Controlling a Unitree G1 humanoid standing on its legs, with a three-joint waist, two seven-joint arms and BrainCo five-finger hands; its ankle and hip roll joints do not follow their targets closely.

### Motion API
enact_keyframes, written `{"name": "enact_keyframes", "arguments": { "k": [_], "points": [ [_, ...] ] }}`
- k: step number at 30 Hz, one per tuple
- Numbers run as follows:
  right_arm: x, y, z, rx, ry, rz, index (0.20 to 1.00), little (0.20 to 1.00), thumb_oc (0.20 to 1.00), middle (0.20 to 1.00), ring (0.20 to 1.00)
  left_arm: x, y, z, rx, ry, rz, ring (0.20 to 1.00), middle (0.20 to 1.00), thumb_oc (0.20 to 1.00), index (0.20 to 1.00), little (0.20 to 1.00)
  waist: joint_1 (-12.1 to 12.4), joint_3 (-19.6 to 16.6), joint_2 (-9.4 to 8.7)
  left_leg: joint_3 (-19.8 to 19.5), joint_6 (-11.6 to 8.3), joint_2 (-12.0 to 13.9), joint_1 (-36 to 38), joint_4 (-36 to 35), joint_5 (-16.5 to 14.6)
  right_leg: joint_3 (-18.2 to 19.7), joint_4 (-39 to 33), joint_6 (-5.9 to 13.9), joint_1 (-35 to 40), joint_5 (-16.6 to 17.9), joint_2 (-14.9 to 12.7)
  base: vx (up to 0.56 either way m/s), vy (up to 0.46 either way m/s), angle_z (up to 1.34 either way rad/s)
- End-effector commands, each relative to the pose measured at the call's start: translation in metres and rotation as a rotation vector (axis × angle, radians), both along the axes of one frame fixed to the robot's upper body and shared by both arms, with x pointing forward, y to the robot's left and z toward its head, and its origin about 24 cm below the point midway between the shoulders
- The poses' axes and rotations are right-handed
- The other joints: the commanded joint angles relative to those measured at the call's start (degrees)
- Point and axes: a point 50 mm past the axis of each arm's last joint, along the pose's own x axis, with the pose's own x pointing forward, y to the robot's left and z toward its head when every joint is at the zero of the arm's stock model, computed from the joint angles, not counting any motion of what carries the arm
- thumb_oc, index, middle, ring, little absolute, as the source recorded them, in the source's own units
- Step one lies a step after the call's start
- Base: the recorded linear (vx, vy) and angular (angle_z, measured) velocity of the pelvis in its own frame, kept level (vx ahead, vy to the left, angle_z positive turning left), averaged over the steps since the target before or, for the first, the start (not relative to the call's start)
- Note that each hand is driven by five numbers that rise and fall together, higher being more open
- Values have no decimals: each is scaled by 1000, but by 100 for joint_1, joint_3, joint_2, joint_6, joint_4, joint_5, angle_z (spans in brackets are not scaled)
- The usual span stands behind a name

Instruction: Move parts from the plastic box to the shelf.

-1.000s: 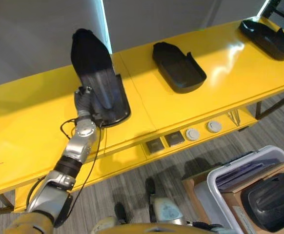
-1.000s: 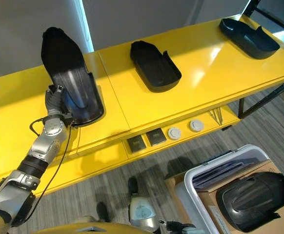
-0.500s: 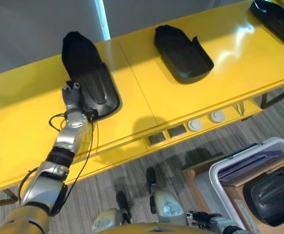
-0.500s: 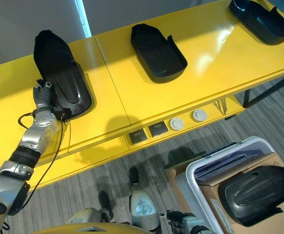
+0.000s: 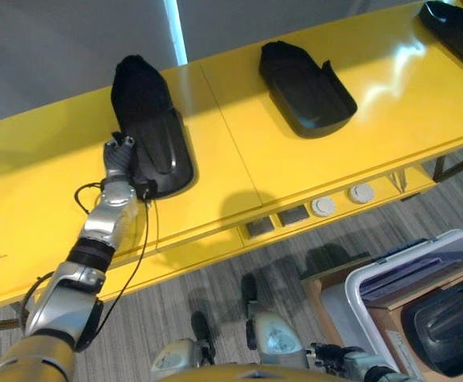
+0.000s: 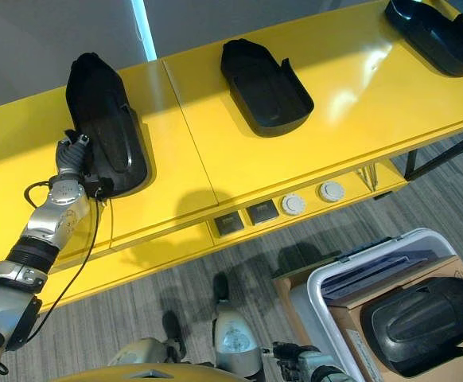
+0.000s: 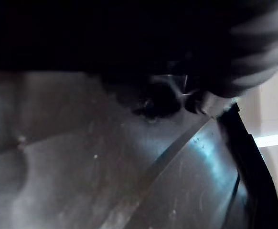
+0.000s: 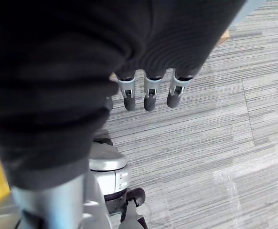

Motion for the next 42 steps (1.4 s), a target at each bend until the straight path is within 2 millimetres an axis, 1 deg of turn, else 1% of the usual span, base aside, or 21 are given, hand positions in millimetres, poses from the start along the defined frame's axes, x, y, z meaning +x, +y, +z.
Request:
{"name": "enact_keyframes", "arguments": {
  "k": [1,6,12,14,15,16,19,21,23,26,28,29,30,34,35,36,38,39,40,41,42],
  "points": [
    [2,12,-3,37,13,10,1000,1000,1000,1000,1000,-8,17,-34,-15,134,100,1000,1000,1000,1000,1000,40,-119,23,-195,-351,462,-844,22,203,-95,39,233,667,-1231,-238,-3,-3,4],
    [4,14,-3,41,3,8,1000,1000,1000,1000,1000,-9,16,-37,-36,136,130,1000,1000,1000,1000,1000,60,-115,13,-229,-352,457,-816,-12,205,-122,36,228,672,-1237,-230,-5,-7,4],
    [4,18,-4,49,-2,2,1000,1000,1000,1000,1000,-10,5,-37,-15,129,124,1000,1000,1000,1000,1000,111,-194,-6,-275,-358,448,-720,-54,181,-174,22,234,746,-1257,-230,4,-6,2],
    [2,20,-5,52,0,-7,1000,1000,1000,1000,1000,-12,4,-38,36,147,131,1000,1000,1000,1000,1000,138,-263,-10,-285,-356,444,-679,-57,172,-196,22,238,799,-1273,-231,28,-15,8],
    [1,21,-6,52,2,-10,1000,1000,1000,1000,1000,-13,4,-40,98,168,129,1000,1000,1000,1000,1000,152,-306,-10,-286,-356,444,-658,-58,170,-208,22,241,829,-1282,-232,39,-13,9],
    [0,21,-6,52,5,-14,1000,1000,1000,1000,1000,-13,5,-44,146,222,101,1000,1000,1000,1000,1000,166,-357,-6,-279,-357,448,-630,-58,167,-223,22,246,864,-1287,-235,38,-10,8],
    [-3,20,-7,51,19,-16,1000,1000,1000,1000,1000,-14,9,-46,243,277,77,1000,1000,1000,1000,1000,182,-488,9,-257,-357,455,-540,-73,153,-253,22,261,950,-1304,-238,30,-4,4],
    [-4,19,-7,49,24,-16,1000,1000,1000,1000,1000,-14,12,-47,273,294,79,1000,1000,1000,1000,1000,183,-530,17,-246,-358,458,-507,-82,148,-258,22,266,979,-1312,-236,17,0,2],
    [-10,18,-8,41,47,-21,1000,1000,1000,1000,1000,-14,20,-47,346,347,82,1000,1000,1000,1000,1000,183,-691,47,-201,-359,457,-404,-99,128,-281,22,289,1072,-1331,-237,49,8,0],
    [-12,18,-9,35,59,-18,1000,1000,1000,1000,1000,-13,29,-47,370,381,88,1000,1000,1000,1000,1000,173,-785,64,-177,-358,452,-336,-109,114,-280,22,301,1126,-1332,-234,13,4,0],
    [-15,18,-10,30,66,-19,1000,1000,1000,1000,1000,-13,39,-48,404,419,106,1000,1000,1000,1000,1000,148,-889,82,-138,-351,451,-255,-133,86,-271,22,318,1179,-1348,-230,0,0,0],
    [-15,18,-10,30,66,-19,1000,1000,1000,1000,1000,-13,39,-48,404,420,107,1000,1000,1000,1000,1000,148,-891,81,-137,-351,451,-252,-134,85,-270,22,319,1181,-1348,-230,0,0,0],
    [-15,17,-10,25,67,-15,1000,1000,1000,1000,1000,-12,46,-48,440,445,120,1000,1000,1000,1000,1000,132,-956,82,-118,-343,446,-191,-148,67,-270,22,335,1210,-1344,-230,0,0,0],
    [-12,16,-9,6,37,28,1000,1000,1000,1000,1000,-10,53,-45,408,448,137,1000,1000,1000,1000,1000,103,-1022,77,-95,-332,447,-122,-159,39,-271,22,353,1241,-1340,-232,0,0,0],
    [-1,18,-6,-1,-59,101,1000,1000,1000,1000,1000,-5,52,-40,287,383,115,1000,1000,1000,1000,1000,87,-1070,61,-94,-322,442,-56,-173,20,-284,22,374,1264,-1324,-236,0,0,0],
    [2,18,-5,0,-74,107,1000,1000,1000,1000,1000,-4,51,-38,272,371,114,1000,1000,1000,1000,1000,88,-1072,56,-96,-320,442,-45,-175,16,-287,22,375,1269,-1323,-237,0,0,0],
    [22,24,3,2,-211,159,1000,1000,1000,1000,1000,4,43,-19,123,218,80,1000,1000,1000,1000,1000,88,-1090,20,-102,-308,441,5,-176,-13,-310,22,381,1295,-1317,-246,-40,3,4],
    [26,25,5,1,-237,169,1000,1000,1000,1000,1000,5,42,-15,106,188,77,1000,1000,1000,1000,1000,88,-1091,15,-105,-307,442,11,-176,-15,-315,22,380,1300,-1316,-246,-39,2,5],
    [33,28,9,-1,-280,180,1000,1000,1000,1000,1000,7,38,-5,78,126,62,1000,1000,1000,1000,1000,88,-1090,-4,-110,-304,442,23,-176,-21,-325,22,379,1308,-1314,-252,-47,5,6],
    [45,32,16,-29,-366,216,1000,1000,1000,1000,1000,10,32,13,17,3,34,1000,1000,1000,1000,1000,89,-1087,-27,-117,-298,440,44,-176,-33,-344,22,372,1327,-1314,-256,-48,5,4],
    [51,33,20,-44,-405,223,1000,1000,1000,1000,1000,10,27,23,-9,-51,18,1000,1000,1000,1000,1000,94,-1094,-42,-120,-296,441,45,-176,-37,-351,22,371,1325,-1309,-260,-86,8,10]
  ]
}}
